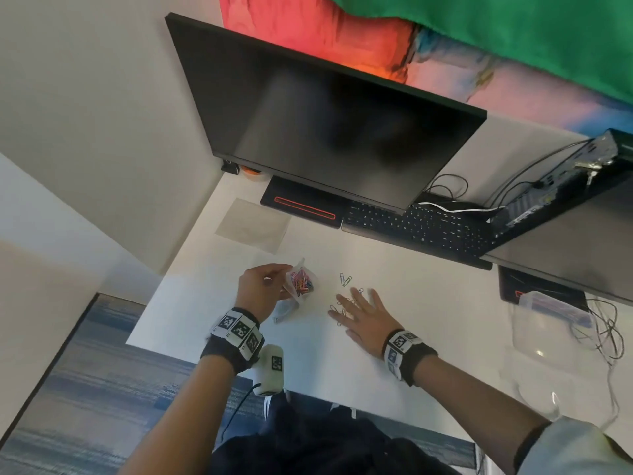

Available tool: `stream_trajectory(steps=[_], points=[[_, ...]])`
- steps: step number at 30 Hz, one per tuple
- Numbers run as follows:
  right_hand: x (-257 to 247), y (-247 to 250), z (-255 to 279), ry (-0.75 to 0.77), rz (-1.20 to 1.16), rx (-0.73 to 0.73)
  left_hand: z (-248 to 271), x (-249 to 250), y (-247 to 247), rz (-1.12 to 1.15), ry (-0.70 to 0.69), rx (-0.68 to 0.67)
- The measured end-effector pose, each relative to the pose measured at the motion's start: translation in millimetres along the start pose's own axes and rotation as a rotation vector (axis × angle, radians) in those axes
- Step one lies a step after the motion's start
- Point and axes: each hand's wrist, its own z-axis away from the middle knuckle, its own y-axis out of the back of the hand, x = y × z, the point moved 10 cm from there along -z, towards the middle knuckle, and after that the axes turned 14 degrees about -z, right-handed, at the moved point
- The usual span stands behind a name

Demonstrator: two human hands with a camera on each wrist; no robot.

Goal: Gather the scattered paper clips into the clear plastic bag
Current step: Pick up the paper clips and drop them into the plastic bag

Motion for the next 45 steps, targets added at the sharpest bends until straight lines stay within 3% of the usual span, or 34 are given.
stream_trajectory(steps=[2,5,12,14,20,23,29,31,33,35,39,42,44,45], points=[[8,9,3,-0.041,-0.044,0.032,2,3,-6,-0.001,0.002,-0.012],[13,4,3,-0.096,-0.056,-0.037,6,7,-13,0.014,0.01,-0.024],[4,4,5,-0.101,0.003,0.064,12,10,-11,0.018,-0.001,-0.015],[7,-2,4,-0.119,-0.004,0.026,13,12,-12,0.02,0.003,-0.018],[18,28,10,-0.231,-0.248,0.178,17,16,-16,0.017,0.005,-0.038],[44,45,17,-0.449,-0.473,0.279,17,19,-19,-0.002,-0.004,-0.038],[84,61,25,-0.695,-0.945,0.43,18,25,-33,-0.026,0.005,-0.076],[77,74,24,-0.635,-1.258,0.504,19,27,-36,-0.051,0.003,-0.089],[51,97,14,-0.457,-1.476,0.472,20,29,-39,-0.053,-0.001,-0.098],[21,118,3,-0.305,-1.411,0.392,22,32,-44,-0.019,0.008,-0.119],[-21,138,-14,-0.156,-1.137,0.283,23,38,-45,-0.035,-0.012,-0.118],[-10,145,-17,-0.183,-1.206,0.347,20,37,-37,-0.086,-0.042,-0.086],[24,143,-16,-0.285,-1.275,0.488,17,32,-32,-0.093,-0.037,-0.06],[42,142,-16,-0.331,-1.188,0.554,16,29,-29,-0.098,-0.036,-0.046]])
